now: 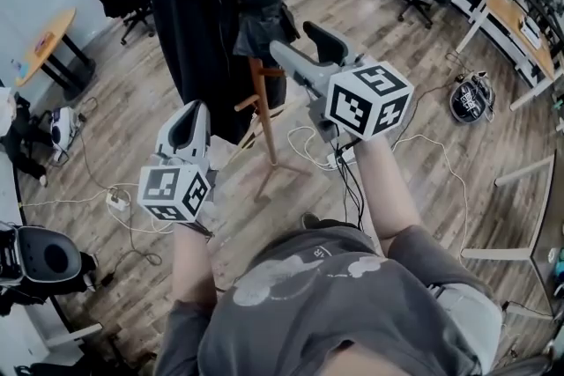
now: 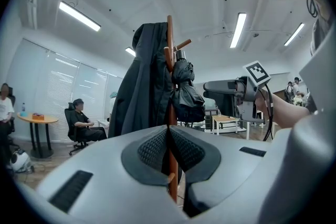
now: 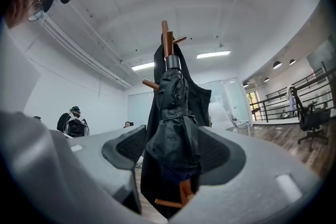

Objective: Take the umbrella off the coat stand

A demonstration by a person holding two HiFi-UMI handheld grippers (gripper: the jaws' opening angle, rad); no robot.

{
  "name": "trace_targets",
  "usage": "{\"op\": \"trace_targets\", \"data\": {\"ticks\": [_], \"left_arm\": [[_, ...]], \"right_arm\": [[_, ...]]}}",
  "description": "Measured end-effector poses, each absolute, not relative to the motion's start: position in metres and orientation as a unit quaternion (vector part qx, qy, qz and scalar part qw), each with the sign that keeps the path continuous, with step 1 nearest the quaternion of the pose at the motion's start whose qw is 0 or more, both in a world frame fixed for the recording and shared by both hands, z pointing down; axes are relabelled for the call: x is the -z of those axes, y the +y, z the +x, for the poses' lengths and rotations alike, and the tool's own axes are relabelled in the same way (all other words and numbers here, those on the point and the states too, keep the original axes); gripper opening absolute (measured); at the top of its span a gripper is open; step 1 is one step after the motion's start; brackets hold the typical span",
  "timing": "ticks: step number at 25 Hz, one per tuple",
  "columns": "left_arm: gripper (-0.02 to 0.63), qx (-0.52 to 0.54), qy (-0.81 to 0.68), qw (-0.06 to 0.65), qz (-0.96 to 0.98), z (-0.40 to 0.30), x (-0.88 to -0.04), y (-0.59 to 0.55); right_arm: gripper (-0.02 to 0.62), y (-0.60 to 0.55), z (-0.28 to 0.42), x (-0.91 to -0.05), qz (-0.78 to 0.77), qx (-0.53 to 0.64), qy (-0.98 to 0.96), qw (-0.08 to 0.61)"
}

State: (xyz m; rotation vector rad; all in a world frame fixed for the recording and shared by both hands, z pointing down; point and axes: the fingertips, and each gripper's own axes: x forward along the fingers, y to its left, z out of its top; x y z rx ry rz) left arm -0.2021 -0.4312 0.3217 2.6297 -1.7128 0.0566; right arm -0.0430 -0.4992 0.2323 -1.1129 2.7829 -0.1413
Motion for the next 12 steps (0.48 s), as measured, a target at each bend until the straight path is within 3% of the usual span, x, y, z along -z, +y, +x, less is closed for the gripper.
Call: {"op": "trace_targets", "data": {"ticks": [6, 12], "left_arm": [[0.006, -0.019, -0.556, -0.001, 0.831, -0.204, -0.314, -0.444], [0.006, -0.023, -0.562, -0.005, 0.827, -0.204, -0.312, -0.45]], "right_arm": [[0.362, -0.527, -0.057, -0.215, -0.364, 0.034, 0.928, 0.065], [0.365, -0.544, -0.068, -0.205, -0.36, 0.023, 0.931, 0.05]]}}
